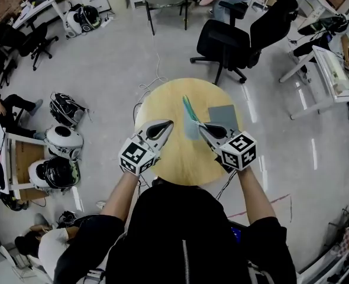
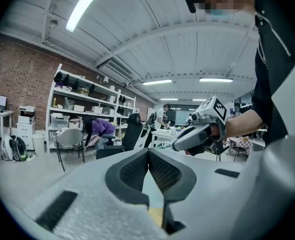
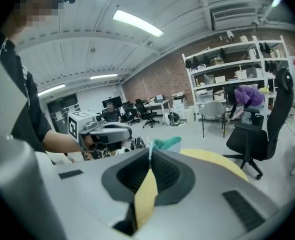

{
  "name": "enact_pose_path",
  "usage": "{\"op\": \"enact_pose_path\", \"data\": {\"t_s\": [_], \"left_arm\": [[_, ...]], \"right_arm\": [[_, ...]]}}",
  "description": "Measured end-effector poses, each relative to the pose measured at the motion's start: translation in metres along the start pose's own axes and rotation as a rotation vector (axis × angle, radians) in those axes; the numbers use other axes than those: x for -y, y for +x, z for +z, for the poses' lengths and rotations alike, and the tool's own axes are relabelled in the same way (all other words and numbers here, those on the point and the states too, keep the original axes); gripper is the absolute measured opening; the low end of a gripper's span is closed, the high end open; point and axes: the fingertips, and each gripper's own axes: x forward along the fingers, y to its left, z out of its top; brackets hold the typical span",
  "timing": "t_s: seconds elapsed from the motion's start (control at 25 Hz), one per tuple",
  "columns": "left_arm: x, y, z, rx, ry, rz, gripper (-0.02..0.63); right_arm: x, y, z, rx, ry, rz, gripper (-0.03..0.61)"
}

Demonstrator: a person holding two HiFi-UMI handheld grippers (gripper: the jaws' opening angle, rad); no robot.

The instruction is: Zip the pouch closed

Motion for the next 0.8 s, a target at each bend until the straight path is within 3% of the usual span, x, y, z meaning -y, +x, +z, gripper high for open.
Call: {"op": "enact_pose_path", "data": {"t_s": [0.12,0.48,0.8], "left_arm": [[0.008,0.007,0.005,0.006,0.011,-0.038,0.006],[0.041,0.028,0.005,-0.023,-0.047,-0.212,0.173],[0.056,0.031,0.001,-0.038,-0.074,-0.277,0.119]], "right_arm": [[-0.001,-0.001,0.005,0.003,-0.014,0.000,0.017],[-0.015,-0.002,0.004,-0.026,-0.059,0.030,0.017],[-0.029,-0.002,0.000,-0.037,-0.070,0.068,0.017]]}}
